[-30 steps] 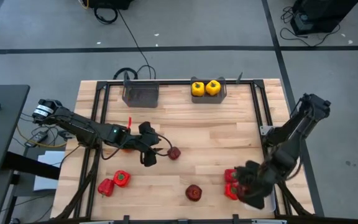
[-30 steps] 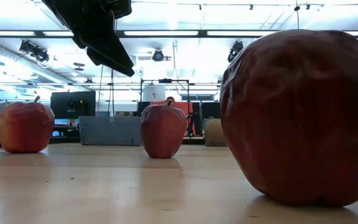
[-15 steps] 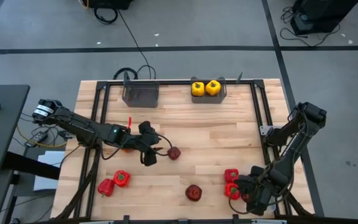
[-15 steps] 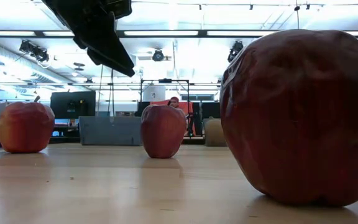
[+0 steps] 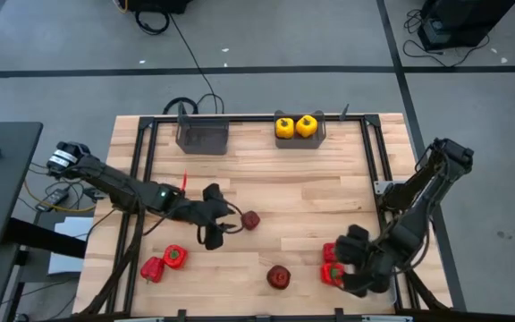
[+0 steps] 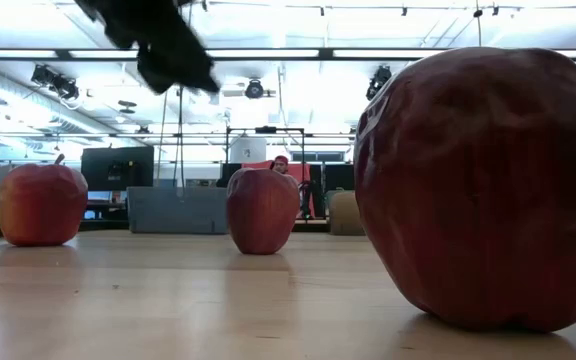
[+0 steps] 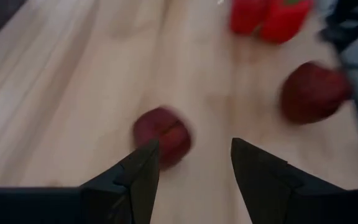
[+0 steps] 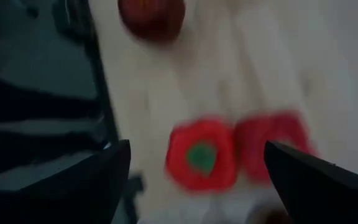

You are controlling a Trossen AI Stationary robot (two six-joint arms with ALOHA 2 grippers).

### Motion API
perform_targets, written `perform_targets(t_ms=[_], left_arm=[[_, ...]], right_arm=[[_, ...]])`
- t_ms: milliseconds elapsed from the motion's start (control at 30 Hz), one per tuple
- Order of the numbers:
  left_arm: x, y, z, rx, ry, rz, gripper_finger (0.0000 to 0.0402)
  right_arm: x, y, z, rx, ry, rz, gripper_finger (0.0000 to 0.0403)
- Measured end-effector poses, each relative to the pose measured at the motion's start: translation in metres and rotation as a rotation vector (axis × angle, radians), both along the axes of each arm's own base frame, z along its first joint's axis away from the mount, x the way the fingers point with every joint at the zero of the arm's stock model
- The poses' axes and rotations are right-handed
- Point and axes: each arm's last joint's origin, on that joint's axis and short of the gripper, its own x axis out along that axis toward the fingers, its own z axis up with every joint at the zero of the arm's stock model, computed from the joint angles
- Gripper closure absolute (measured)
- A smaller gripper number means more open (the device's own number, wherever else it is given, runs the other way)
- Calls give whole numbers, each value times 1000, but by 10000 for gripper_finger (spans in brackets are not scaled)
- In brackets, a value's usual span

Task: Sort produce into baskets
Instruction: Put the red apple into the transparent bin

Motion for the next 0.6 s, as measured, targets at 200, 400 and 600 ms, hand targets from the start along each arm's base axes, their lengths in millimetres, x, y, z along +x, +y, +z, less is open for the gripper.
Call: perform_targets(t_ms=[200, 400, 600], left_arm=[[10, -30, 1, 21, -141, -178, 200], [27, -52, -18, 26, -204, -237, 200], [38, -69, -44, -12, -164, -244, 200]], right_arm=[[42, -13, -5, -133, -161, 77, 27], [88, -19, -24, -149, -238, 195, 27], [118, -4, -46, -178, -364, 405, 20]])
